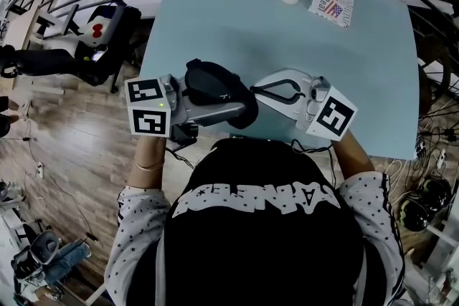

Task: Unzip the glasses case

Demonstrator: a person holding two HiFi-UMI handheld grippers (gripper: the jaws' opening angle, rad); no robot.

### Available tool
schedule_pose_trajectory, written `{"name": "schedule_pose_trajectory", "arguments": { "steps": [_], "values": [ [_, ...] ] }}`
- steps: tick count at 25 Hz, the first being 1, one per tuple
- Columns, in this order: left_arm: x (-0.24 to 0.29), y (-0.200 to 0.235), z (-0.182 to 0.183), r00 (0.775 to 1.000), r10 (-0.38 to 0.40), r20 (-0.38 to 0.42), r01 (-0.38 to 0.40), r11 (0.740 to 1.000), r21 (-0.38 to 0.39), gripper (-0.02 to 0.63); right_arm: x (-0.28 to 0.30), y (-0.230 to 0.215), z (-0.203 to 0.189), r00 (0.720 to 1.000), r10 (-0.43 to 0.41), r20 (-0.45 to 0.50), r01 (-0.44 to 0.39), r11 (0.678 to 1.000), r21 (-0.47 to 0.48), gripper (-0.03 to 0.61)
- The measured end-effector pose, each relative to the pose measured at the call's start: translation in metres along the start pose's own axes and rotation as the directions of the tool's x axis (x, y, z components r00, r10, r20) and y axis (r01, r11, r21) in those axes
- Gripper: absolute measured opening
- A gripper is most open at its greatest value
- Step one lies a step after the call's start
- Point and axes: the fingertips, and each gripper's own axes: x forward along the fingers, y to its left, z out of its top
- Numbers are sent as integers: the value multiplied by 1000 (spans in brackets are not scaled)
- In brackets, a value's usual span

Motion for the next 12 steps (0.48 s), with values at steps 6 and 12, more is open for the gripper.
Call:
{"name": "schedule_pose_trajectory", "arguments": {
  "steps": [6, 12],
  "values": [
    [2, -2, -5, 1000, -14, -10, 14, 1000, 0, 0, 3, -1, 2, 1000, -13, 1, 13, 1000, -7, 5],
    [3, -1, -5, 999, -28, -22, 27, 1000, -8, 0, 6, -6, 4, 1000, -29, -4, 29, 999, -18, 5]
  ]
}}
